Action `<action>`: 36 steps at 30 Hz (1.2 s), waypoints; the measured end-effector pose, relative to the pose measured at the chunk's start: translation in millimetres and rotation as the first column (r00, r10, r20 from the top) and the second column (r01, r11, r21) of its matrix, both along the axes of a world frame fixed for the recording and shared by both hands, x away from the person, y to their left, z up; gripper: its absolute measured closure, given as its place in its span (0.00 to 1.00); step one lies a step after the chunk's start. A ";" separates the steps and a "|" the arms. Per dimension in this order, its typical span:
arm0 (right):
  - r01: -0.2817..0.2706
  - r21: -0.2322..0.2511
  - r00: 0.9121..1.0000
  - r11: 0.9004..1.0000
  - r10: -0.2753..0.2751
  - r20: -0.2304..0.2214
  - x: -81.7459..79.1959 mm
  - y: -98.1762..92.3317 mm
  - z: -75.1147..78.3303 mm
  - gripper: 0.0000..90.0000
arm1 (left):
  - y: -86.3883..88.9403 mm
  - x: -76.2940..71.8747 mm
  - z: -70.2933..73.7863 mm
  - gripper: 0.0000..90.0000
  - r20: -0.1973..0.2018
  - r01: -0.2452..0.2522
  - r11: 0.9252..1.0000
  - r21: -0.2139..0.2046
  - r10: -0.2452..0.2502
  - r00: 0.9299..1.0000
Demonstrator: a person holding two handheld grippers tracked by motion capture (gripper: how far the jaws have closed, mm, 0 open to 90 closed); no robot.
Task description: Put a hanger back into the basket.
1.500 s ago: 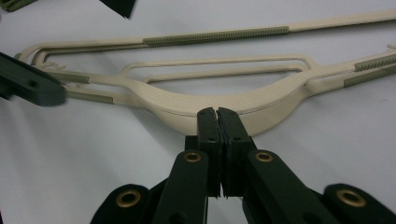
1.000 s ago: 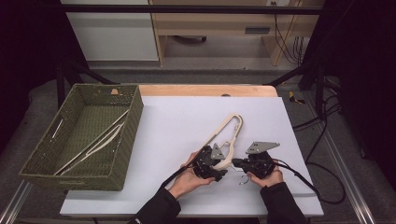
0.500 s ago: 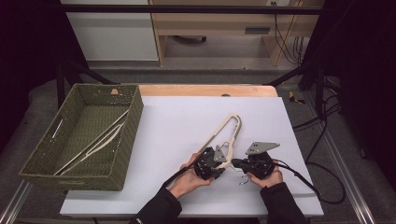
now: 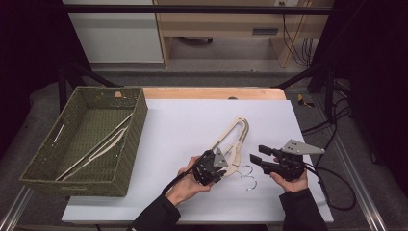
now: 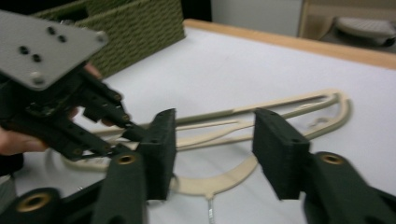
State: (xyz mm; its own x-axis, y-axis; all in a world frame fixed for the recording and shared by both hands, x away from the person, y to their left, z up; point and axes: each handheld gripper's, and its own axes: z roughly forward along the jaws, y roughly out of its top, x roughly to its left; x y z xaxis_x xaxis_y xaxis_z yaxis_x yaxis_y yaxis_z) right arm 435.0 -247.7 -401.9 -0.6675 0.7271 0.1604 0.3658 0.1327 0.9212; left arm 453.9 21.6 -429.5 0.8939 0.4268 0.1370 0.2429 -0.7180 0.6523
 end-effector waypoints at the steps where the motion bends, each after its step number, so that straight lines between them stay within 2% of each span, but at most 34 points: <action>1: 0.015 0.004 1.000 1.000 -0.015 -0.001 -0.1 -2.8 -0.1 0.44 | 2.4 0.1 1.8 0.84 -0.004 -0.002 1.000 -0.003 0.002 1.000; 4: 0.061 0.022 0.998 0.998 -0.061 -0.004 1.3 -12.2 -3.1 0.37 | 12.0 0.2 8.2 0.85 -0.010 -0.021 1.000 -0.020 0.021 1.000; 5: 0.061 0.022 0.998 0.998 -0.061 -0.004 1.3 -12.2 -3.1 0.37 | 15.7 0.1 10.1 0.85 -0.005 -0.033 0.999 -0.030 0.033 0.999; 6: 0.086 0.032 0.996 0.996 -0.086 -0.013 2.6 -17.1 -6.4 0.34 | 18.8 0.3 11.7 0.86 -0.008 -0.040 0.998 -0.039 0.040 0.999; 14: 0.103 0.011 0.994 0.995 -0.103 -0.034 6.0 -18.9 -13.9 0.27 | 41.7 4.7 19.3 0.88 -0.005 -0.105 0.993 -0.062 0.105 0.994; 17: 0.100 0.002 0.994 0.995 -0.100 -0.039 6.6 -17.9 -15.6 0.24 | 47.9 4.8 22.1 0.89 0.005 -0.128 0.988 -0.084 0.129 0.992; 21: 0.097 -0.003 0.994 0.995 -0.097 -0.042 6.7 -18.4 -16.5 0.22 | 55.3 5.1 26.2 0.91 0.019 -0.150 0.985 -0.087 0.152 0.988; 26: 0.105 0.002 0.993 0.994 -0.105 -0.046 6.5 -18.7 -16.7 0.21 | 66.4 7.2 31.4 0.92 0.034 -0.198 0.975 -0.103 0.203 0.979; 28: 0.106 0.003 0.993 0.994 -0.106 -0.049 6.5 -18.4 -16.9 0.21 | 72.3 9.3 33.0 0.93 0.035 -0.220 0.969 -0.112 0.225 0.974; 29: 0.104 -0.001 0.993 0.995 -0.104 -0.048 6.6 -18.3 -17.1 0.20 | 76.9 10.6 34.3 0.94 0.036 -0.238 0.965 -0.113 0.244 0.969; 30: 0.102 -0.003 0.994 0.995 -0.102 -0.047 6.8 -18.3 -17.3 0.20 | 76.9 10.6 34.3 0.94 0.036 -0.238 0.965 -0.113 0.244 0.969; 33: 0.103 -0.002 0.993 0.995 -0.103 -0.051 6.8 -17.7 -17.6 0.19 | 86.5 13.3 35.4 0.95 0.043 -0.269 0.956 -0.116 0.276 0.960; 36: 0.104 -0.004 0.993 0.995 -0.104 -0.051 6.9 -17.7 -17.8 0.18 | 92.4 14.3 36.9 0.95 0.031 -0.277 0.952 -0.133 0.284 0.958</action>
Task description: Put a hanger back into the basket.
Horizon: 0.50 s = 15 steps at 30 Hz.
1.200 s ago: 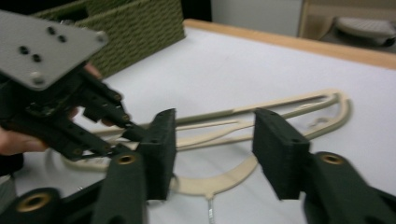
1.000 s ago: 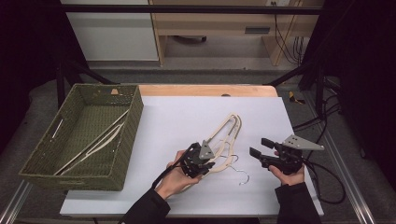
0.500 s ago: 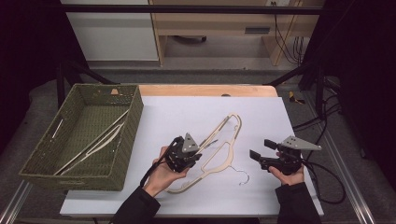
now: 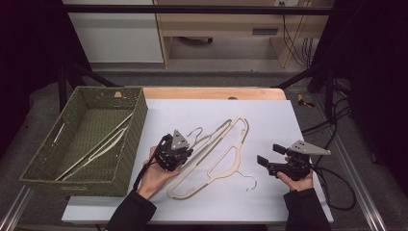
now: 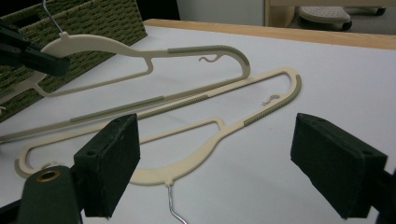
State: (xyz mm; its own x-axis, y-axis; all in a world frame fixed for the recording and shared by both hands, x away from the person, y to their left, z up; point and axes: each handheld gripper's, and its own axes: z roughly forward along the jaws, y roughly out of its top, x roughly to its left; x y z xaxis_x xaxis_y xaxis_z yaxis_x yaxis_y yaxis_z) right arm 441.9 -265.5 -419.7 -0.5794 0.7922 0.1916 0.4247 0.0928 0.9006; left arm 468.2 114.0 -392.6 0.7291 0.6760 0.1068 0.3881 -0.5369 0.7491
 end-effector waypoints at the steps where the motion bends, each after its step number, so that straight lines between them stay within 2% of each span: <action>1: 0.000 0.000 1.000 1.000 0.000 0.000 0.0 0.0 0.0 0.18 | 1.6 -0.2 0.6 0.95 0.004 -0.003 1.000 -0.005 0.003 1.000; 5: -0.006 -0.002 1.000 1.000 0.006 0.001 -0.4 0.1 -0.2 0.17 | 10.0 -2.8 4.1 0.95 0.014 -0.007 1.000 -0.025 0.007 1.000; 9: -0.001 0.003 1.000 1.000 0.001 -0.002 -0.9 1.1 -0.2 0.16 | 21.3 -7.6 10.2 0.95 0.025 -0.006 0.997 -0.073 0.008 1.000; 15: -0.005 0.000 1.000 1.000 0.005 0.003 -2.0 1.4 -0.4 0.13 | 37.6 -18.5 23.1 0.95 0.047 -0.004 0.990 -0.143 0.011 0.999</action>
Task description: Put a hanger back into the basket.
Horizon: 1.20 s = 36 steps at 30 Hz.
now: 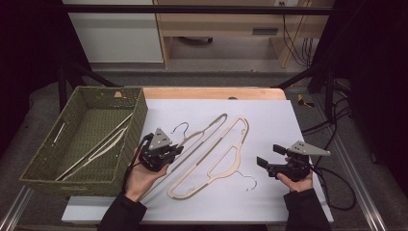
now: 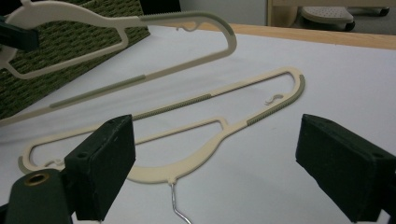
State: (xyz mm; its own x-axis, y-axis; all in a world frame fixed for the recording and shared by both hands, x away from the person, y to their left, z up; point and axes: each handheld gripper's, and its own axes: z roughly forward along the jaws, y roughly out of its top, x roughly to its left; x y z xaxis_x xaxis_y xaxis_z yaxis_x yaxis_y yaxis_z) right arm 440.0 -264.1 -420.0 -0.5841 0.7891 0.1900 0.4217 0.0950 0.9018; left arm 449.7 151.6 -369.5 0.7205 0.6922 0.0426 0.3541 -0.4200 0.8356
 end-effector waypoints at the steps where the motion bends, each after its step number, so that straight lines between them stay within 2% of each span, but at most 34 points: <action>1: -0.004 -0.005 1.000 1.000 0.004 0.001 -0.3 -0.3 -0.1 0.13 | 2.4 -3.2 2.6 0.95 0.006 0.004 1.000 -0.006 -0.004 1.000; 8: 0.004 -0.014 1.000 1.000 -0.004 0.012 -1.6 1.9 -1.2 0.08 | 13.1 -18.6 19.5 0.95 0.028 0.042 0.998 -0.038 -0.041 0.999; 15: 0.008 -0.006 1.000 1.000 -0.008 0.018 -3.0 -0.6 1.0 0.06 | 27.1 -30.6 54.6 0.95 0.098 0.063 0.996 -0.061 -0.057 0.994; 20: 0.009 -0.007 1.000 1.000 -0.009 0.013 -3.1 -0.9 1.2 0.06 | 32.7 -33.8 83.4 0.95 0.135 0.067 0.997 -0.025 -0.063 0.989; 24: 0.011 -0.008 1.000 1.000 -0.011 0.013 -2.9 -0.2 0.9 0.05 | 40.0 -32.4 102.2 0.95 0.159 0.075 0.997 -0.006 -0.073 0.985; 27: 0.014 -0.010 1.000 1.000 -0.013 0.015 -2.8 -0.2 0.9 0.05 | 48.4 -28.2 112.7 0.95 0.162 0.074 0.997 0.009 -0.074 0.984; 30: 0.007 -0.009 1.000 1.000 -0.007 0.016 -3.1 -0.2 1.3 0.05 | 57.7 -22.5 118.8 0.95 0.153 0.077 0.997 0.012 -0.078 0.985; 33: 0.009 -0.017 1.000 1.000 -0.008 0.017 -2.7 -0.1 0.8 0.04 | 71.6 -15.2 124.4 0.95 0.142 0.077 0.997 -0.002 -0.076 0.987; 36: 0.015 -0.009 1.000 1.000 -0.015 0.011 -2.9 1.1 0.9 0.04 | 83.1 -10.3 127.3 0.95 0.152 0.058 0.998 -0.008 -0.056 0.987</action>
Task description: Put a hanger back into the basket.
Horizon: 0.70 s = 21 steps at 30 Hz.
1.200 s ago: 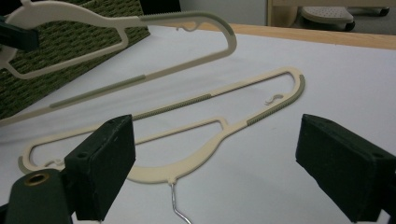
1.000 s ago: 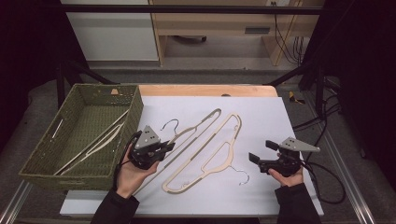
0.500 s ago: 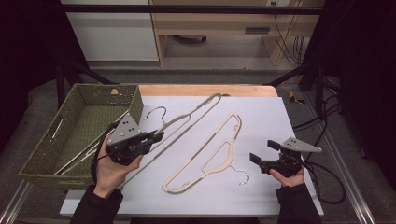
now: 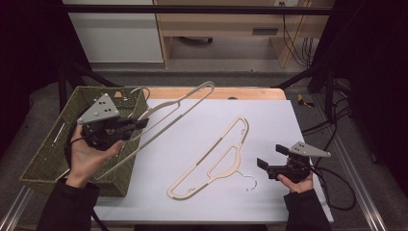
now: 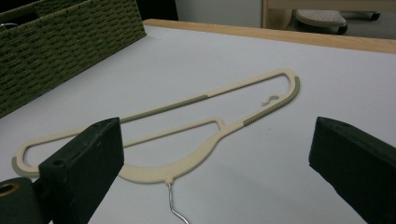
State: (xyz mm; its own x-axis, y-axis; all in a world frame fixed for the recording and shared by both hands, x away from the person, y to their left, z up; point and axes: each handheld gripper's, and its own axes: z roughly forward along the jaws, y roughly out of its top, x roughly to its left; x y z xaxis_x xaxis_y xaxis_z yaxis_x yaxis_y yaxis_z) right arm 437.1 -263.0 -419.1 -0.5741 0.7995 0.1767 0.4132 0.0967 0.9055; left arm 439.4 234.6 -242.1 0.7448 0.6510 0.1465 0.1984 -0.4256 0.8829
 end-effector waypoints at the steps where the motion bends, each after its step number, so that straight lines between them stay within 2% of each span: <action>1: 0.000 -0.001 1.000 1.000 0.000 0.000 0.0 0.0 -0.1 0.04 | 5.4 2.4 0.9 0.95 0.004 -0.006 1.000 0.004 0.006 1.000; 12: -0.011 -0.015 1.000 1.000 0.011 0.002 0.4 -0.1 -1.0 0.03 | 46.7 18.9 -3.2 0.95 0.010 -0.032 0.999 0.006 0.032 0.999; 15: -0.016 -0.016 1.000 1.000 0.016 0.001 0.5 0.3 -1.2 0.03 | 59.3 22.6 -3.8 0.95 0.004 -0.057 0.998 -0.002 0.057 0.998; 21: -0.012 -0.018 1.000 1.000 0.012 -0.001 0.6 0.8 -1.5 0.03 | 87.1 26.3 -7.5 0.95 0.020 -0.086 0.996 0.015 0.086 0.996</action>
State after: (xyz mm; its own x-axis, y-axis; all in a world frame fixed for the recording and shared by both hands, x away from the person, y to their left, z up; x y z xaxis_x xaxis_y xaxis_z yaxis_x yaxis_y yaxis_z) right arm 437.7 -262.2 -420.6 -0.5839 0.7954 0.1626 0.4129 0.1185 0.9030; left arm 465.7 321.7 -249.6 0.6831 0.7100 0.1713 0.2177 -0.4217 0.8802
